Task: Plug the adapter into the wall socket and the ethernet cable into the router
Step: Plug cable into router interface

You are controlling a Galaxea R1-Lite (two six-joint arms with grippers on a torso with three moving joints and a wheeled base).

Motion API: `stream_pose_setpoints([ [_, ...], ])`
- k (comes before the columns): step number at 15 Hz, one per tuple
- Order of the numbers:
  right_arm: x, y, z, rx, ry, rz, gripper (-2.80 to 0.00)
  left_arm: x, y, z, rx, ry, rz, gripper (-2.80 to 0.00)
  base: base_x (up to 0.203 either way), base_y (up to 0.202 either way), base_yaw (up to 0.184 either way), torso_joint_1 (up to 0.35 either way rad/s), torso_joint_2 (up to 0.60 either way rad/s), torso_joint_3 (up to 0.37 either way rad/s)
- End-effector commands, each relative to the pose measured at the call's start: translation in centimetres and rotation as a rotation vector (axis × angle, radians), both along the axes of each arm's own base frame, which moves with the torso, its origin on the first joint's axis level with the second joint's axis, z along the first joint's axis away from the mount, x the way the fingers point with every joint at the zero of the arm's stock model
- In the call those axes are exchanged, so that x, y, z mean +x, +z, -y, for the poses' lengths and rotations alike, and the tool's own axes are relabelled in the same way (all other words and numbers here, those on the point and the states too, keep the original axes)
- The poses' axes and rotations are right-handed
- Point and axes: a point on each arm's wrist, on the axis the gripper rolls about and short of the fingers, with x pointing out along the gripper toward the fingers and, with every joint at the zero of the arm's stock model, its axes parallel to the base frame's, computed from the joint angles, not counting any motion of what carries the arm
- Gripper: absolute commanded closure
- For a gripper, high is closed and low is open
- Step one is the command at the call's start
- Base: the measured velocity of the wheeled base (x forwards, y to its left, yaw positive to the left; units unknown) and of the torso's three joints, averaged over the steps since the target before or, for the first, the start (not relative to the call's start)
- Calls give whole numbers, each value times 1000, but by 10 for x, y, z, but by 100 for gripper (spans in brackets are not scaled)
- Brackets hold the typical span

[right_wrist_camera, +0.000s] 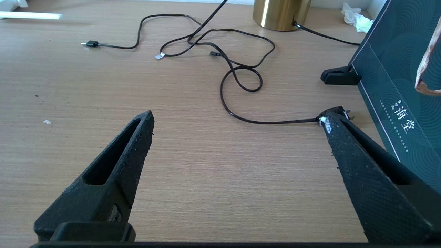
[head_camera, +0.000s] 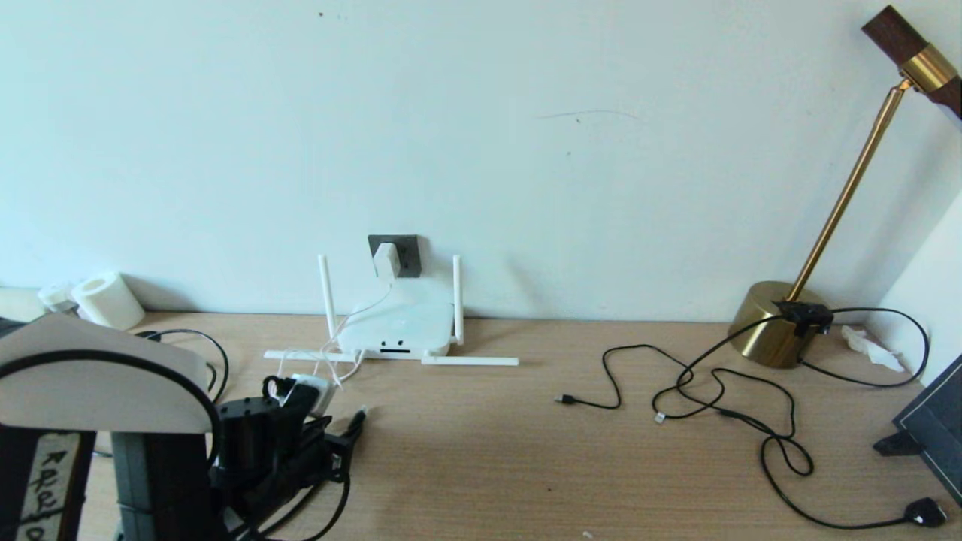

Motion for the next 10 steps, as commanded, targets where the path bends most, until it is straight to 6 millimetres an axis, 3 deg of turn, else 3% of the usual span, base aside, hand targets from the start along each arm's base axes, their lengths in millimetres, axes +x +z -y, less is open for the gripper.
stream_pose_setpoints([
  [1,0,0,0,-1,0,-2,-280,-1,2,0,-2,-2,9,0,0,0,0,0,0,0],
  [10,0,0,0,-1,0,0,-280,-3,11,0,-7,-2,34,0,0,0,0,0,0,0],
])
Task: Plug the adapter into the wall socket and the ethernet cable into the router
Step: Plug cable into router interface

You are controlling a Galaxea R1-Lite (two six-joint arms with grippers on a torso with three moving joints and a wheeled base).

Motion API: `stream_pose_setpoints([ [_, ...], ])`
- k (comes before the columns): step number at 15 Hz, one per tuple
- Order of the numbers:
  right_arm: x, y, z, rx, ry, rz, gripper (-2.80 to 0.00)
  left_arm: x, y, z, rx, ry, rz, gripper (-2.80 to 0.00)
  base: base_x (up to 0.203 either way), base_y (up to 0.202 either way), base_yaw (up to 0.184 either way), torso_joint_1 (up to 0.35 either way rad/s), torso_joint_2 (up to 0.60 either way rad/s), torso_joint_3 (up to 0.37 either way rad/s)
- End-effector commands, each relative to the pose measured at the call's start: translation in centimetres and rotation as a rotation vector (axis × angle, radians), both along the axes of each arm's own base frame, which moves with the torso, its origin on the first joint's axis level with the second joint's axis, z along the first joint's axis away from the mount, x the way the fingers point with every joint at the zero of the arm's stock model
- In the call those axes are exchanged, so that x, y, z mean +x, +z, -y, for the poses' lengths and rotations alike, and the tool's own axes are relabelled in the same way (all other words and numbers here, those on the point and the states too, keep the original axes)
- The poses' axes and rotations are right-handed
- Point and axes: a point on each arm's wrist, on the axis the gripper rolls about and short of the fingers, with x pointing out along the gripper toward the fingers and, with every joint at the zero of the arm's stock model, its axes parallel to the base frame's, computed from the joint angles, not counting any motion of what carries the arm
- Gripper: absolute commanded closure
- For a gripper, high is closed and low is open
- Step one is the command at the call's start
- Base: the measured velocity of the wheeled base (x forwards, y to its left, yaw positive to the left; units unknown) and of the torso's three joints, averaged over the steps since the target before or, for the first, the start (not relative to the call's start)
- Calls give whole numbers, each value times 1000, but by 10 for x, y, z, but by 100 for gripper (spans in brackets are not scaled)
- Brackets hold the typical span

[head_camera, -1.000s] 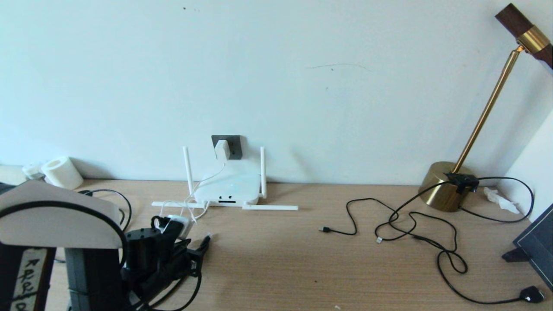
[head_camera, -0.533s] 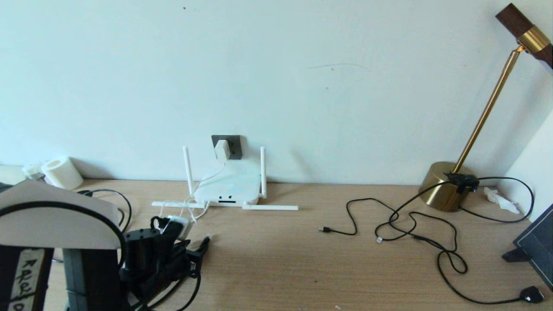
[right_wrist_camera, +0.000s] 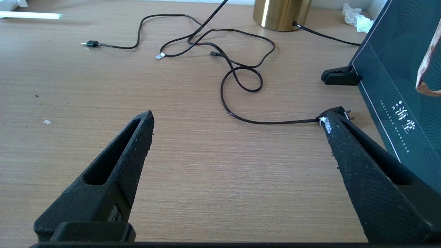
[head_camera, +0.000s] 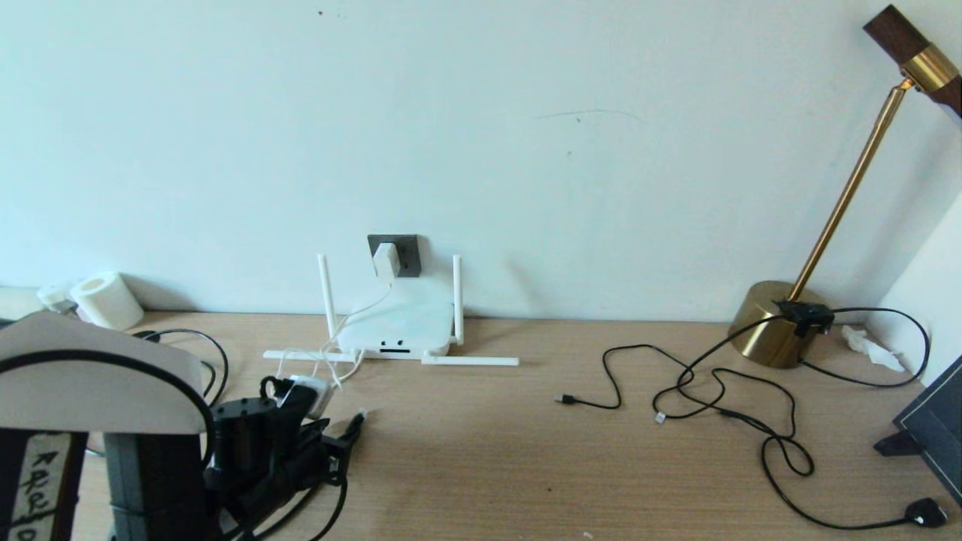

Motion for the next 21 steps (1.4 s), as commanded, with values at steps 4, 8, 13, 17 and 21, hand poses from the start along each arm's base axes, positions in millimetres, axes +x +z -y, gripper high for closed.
stream_pose_setpoints([
  [4,0,0,0,-1,0,-1,-280,-2,7,0,-5,-2,27,0,0,0,0,0,0,0],
  [8,0,0,0,-1,0,-1,-280,-2,13,0,-7,-2,46,0,0,0,0,0,0,0],
  [13,0,0,0,-1,0,0,-280,-3,11,-1,-7,-1,37,0,0,0,0,0,0,0],
  [17,0,0,0,-1,0,-2,-280,-2,15,0,-14,-6,54,0,0,0,0,0,0,0],
  [21,0,0,0,-1,0,0,-280,-5,42,-4,-53,-11,63,0,0,0,0,0,0,0],
])
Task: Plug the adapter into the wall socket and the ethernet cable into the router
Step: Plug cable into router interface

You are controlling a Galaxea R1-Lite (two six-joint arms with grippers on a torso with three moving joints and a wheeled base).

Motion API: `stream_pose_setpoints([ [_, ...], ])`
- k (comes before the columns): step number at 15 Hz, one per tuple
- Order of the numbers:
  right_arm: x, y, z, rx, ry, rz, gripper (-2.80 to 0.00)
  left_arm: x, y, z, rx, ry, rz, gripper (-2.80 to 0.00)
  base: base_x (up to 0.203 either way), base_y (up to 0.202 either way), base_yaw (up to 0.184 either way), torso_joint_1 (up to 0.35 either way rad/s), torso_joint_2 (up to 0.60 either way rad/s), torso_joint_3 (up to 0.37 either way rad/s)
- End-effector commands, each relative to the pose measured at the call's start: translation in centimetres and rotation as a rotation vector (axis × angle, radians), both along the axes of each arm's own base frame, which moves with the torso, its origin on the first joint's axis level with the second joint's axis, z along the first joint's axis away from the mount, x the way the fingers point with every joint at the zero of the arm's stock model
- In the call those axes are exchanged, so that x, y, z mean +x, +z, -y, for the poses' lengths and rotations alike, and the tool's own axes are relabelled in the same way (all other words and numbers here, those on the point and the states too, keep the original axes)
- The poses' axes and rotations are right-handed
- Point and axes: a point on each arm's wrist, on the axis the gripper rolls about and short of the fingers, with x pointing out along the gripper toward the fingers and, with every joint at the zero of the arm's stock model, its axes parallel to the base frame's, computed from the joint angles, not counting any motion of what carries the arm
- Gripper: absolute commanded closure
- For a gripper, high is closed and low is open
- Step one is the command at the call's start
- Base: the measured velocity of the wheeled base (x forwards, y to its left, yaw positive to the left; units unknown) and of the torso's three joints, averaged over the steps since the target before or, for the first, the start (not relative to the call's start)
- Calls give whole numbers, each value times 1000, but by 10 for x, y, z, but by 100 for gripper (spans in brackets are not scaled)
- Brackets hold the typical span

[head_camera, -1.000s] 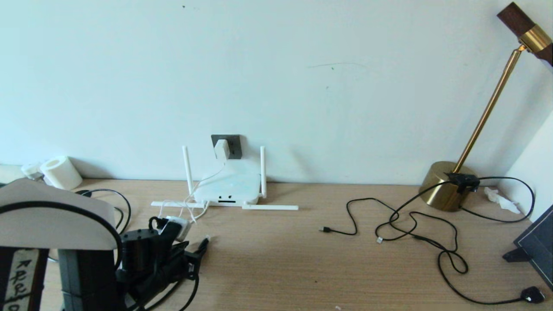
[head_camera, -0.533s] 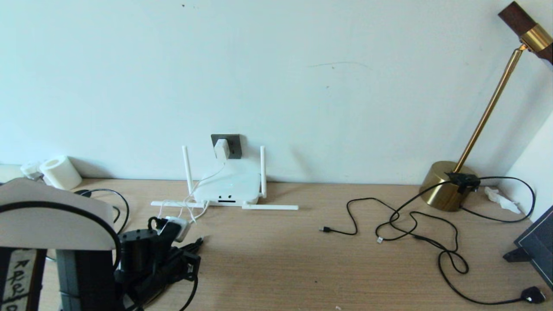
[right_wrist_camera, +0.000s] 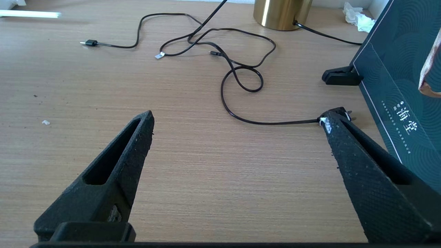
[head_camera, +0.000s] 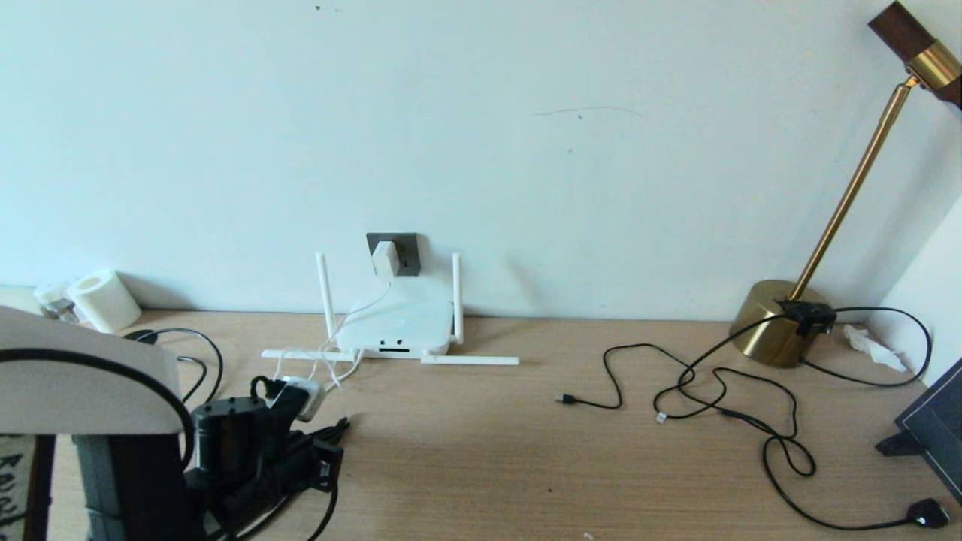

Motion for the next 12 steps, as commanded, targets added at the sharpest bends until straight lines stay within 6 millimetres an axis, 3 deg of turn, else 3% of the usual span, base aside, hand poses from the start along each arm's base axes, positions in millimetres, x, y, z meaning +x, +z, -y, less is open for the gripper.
stream_pose_setpoints([
  [1,0,0,0,0,0,-2,-280,2,27,-2,-47,24,10,0,0,0,0,0,0,0],
  [7,0,0,0,0,0,-1,-280,10,91,0,-435,321,-327,0,0,0,0,0,0,0],
  [12,0,0,0,0,0,-2,-280,12,92,-1,-520,449,-352,0,0,0,0,0,0,0],
])
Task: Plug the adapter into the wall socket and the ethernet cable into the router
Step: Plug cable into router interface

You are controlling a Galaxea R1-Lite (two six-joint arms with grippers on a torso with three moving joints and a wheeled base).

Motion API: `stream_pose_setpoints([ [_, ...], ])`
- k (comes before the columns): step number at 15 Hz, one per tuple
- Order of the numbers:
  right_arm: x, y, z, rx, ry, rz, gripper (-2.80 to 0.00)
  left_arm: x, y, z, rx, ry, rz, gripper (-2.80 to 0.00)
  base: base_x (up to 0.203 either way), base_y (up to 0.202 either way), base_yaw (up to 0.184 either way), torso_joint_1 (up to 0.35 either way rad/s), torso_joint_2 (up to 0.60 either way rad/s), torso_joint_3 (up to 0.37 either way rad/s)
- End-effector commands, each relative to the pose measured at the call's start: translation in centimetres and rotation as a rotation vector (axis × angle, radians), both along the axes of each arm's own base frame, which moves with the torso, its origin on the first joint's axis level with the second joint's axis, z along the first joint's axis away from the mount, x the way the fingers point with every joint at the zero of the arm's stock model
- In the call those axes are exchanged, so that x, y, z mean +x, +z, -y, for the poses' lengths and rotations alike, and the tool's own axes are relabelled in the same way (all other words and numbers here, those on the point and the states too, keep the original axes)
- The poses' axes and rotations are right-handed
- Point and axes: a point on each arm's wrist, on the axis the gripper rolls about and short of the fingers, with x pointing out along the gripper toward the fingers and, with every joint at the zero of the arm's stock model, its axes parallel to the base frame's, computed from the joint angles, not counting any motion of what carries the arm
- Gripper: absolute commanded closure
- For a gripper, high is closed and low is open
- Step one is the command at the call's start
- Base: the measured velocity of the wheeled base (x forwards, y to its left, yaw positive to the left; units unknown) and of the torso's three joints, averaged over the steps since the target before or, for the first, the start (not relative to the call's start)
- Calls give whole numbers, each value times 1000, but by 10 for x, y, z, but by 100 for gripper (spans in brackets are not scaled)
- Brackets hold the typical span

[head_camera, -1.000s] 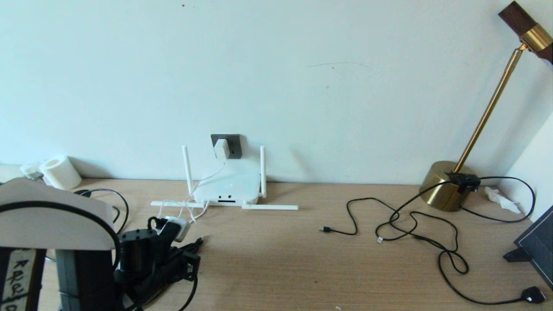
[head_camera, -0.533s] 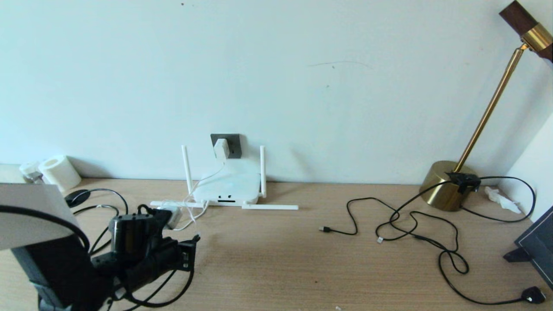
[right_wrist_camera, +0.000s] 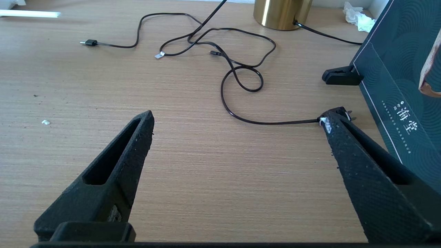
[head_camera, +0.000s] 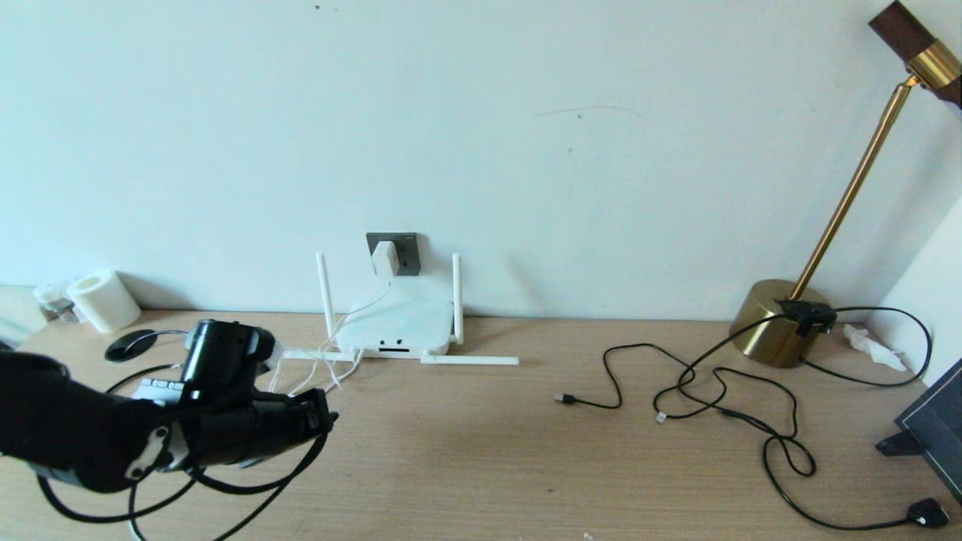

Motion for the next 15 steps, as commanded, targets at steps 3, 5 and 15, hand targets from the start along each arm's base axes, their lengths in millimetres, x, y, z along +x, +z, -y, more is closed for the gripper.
stream_pose_setpoints([
  [3,0,0,0,-1,0,-1,-280,-1,8,-1,-43,87,29,0,0,0,0,0,0,0],
  [5,0,0,0,-1,0,-1,-280,-2,10,0,-54,93,34,0,0,0,0,0,0,0],
  [15,0,0,0,-1,0,-1,-280,-73,47,-4,-130,-221,341,0,0,0,0,0,0,0],
])
